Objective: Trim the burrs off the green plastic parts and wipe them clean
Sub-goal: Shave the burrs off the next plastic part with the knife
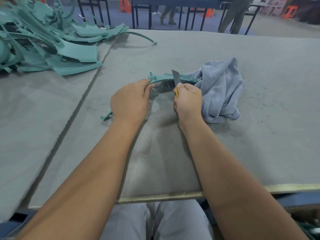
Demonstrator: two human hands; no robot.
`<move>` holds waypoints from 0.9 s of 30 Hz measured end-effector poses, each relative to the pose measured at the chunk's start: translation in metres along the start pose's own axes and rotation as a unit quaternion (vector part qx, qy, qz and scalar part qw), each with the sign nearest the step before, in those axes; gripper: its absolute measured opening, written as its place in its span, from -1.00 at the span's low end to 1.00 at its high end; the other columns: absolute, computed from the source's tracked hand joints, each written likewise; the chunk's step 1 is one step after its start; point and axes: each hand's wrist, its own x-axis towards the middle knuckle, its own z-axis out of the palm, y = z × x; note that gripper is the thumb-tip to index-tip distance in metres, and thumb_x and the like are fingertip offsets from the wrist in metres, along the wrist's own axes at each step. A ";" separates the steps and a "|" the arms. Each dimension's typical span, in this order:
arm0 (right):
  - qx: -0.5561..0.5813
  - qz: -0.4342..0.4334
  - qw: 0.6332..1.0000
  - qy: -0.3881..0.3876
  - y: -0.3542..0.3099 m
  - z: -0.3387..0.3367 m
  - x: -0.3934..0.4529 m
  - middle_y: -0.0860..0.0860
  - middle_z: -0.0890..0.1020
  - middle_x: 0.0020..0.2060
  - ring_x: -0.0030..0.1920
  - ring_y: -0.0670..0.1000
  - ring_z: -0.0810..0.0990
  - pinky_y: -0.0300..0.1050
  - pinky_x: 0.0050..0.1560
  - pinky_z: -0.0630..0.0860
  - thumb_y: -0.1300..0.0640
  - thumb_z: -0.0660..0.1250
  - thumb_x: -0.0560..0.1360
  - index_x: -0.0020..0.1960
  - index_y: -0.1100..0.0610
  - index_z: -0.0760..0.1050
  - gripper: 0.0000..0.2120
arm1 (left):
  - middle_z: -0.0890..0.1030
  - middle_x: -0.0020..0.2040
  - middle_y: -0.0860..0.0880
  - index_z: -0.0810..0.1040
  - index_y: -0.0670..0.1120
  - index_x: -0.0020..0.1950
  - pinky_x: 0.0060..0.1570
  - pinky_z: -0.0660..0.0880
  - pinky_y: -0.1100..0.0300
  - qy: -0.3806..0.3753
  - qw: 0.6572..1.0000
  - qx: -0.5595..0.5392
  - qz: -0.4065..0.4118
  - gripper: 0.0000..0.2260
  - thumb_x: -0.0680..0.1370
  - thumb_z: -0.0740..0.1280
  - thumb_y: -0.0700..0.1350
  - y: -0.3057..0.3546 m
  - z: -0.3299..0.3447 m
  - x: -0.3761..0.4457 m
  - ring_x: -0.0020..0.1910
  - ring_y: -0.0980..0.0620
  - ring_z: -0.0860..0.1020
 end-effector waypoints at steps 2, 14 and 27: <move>-0.017 -0.004 1.000 0.007 0.001 0.000 0.001 0.01 0.23 -0.49 -0.43 -0.02 0.15 -0.07 -0.36 0.10 0.22 0.15 0.60 -0.39 0.09 0.23 -0.62 | 0.60 -0.24 -0.02 0.62 0.05 0.08 -0.37 0.23 0.14 0.002 1.000 -0.002 -0.003 -0.69 0.65 0.12 0.13 0.000 0.000 0.000 -0.26 -0.09 0.49; -0.006 0.002 0.999 -0.035 -0.001 -0.001 -0.001 0.01 0.21 -0.48 -0.47 -0.05 0.12 -0.12 -0.42 0.06 0.24 0.13 0.61 -0.35 0.11 0.25 -0.64 | 0.58 -0.26 -0.03 0.61 0.02 0.04 -0.36 0.37 0.10 -0.020 1.000 0.004 -0.010 -0.67 0.66 0.10 0.14 0.001 -0.002 0.001 -0.25 -0.11 0.52; 0.007 0.011 0.999 -0.045 0.000 -0.002 0.000 -0.03 0.24 -0.57 -0.58 -0.10 0.16 -0.22 -0.54 0.14 0.21 0.12 0.62 -0.34 0.11 0.28 -0.65 | 0.62 -0.20 -0.08 0.58 0.00 0.11 -0.37 0.30 0.09 -0.034 0.998 0.027 0.052 -0.66 0.67 0.08 0.12 -0.003 -0.004 0.000 -0.22 -0.15 0.54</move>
